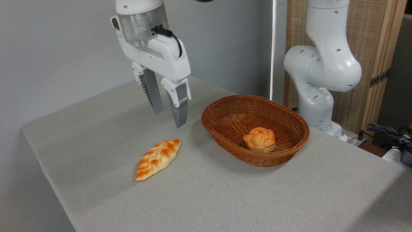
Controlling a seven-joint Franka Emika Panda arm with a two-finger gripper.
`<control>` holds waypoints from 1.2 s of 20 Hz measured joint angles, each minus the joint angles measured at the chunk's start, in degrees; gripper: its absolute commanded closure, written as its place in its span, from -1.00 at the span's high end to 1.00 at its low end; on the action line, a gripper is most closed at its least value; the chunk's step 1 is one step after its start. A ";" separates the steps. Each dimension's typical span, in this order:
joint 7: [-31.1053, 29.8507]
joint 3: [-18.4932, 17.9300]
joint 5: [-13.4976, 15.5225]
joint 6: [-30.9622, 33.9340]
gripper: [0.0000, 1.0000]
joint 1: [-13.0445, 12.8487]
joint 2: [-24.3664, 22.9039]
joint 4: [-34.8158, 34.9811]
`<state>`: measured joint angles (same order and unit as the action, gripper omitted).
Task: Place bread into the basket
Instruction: 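Lower the open gripper down onto the braided bread loaf, then close the gripper on the end of the braided loaf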
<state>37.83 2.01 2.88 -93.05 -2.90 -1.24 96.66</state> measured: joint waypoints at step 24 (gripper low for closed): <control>-19.17 6.56 -3.70 -21.33 1.00 -4.75 5.84 15.53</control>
<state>18.66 8.57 -0.82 -114.37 -7.65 4.61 112.18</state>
